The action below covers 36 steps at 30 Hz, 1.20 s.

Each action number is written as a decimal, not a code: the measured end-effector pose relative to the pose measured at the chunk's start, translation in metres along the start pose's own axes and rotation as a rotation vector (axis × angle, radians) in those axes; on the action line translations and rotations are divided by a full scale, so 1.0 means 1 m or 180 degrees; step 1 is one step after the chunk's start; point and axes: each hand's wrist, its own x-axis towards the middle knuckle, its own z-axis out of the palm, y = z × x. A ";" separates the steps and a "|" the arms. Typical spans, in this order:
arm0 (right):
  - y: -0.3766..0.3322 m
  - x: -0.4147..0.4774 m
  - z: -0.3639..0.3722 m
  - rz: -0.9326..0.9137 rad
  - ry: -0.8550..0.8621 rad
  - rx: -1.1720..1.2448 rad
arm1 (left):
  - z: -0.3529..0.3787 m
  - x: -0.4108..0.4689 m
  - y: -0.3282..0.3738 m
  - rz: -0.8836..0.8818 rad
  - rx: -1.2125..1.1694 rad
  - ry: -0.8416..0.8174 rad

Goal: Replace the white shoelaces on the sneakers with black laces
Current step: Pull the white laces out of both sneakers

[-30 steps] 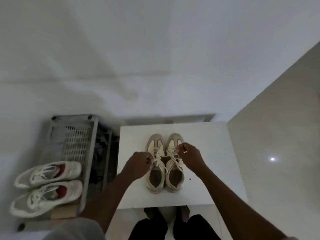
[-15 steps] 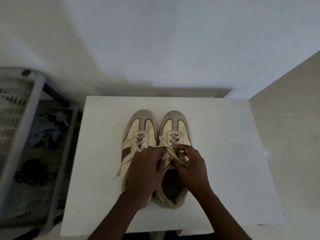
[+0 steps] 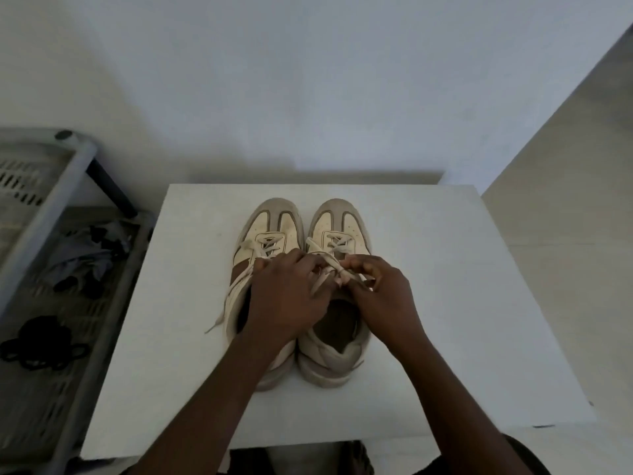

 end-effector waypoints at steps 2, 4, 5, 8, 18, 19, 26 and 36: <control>-0.004 -0.006 -0.004 0.0007 -0.0020 -0.0062 | -0.007 -0.005 0.002 0.0134 0.0210 -0.0242; -0.006 -0.009 -0.006 -0.0084 -0.0029 -0.0232 | -0.012 -0.007 0.002 0.0225 0.0305 -0.0389; -0.007 -0.010 -0.007 -0.0135 -0.0033 -0.0302 | -0.014 -0.008 0.002 0.0230 0.0305 -0.0421; -0.004 -0.011 -0.011 -0.0249 -0.0065 -0.0425 | -0.014 -0.009 0.006 0.0207 0.0310 -0.0405; 0.004 -0.009 -0.033 0.0044 -0.0664 -0.0411 | -0.008 -0.005 0.008 0.0516 -0.0485 -0.0447; 0.005 -0.009 -0.035 0.0059 -0.0743 -0.0360 | -0.006 -0.002 0.008 0.0542 -0.0572 -0.0441; 0.011 -0.013 -0.036 0.0233 -0.0549 0.0220 | -0.004 0.008 -0.004 0.0659 -0.1264 -0.0802; 0.009 -0.006 -0.036 0.0577 0.0510 0.1337 | -0.006 0.004 -0.005 0.0694 -0.1239 -0.0774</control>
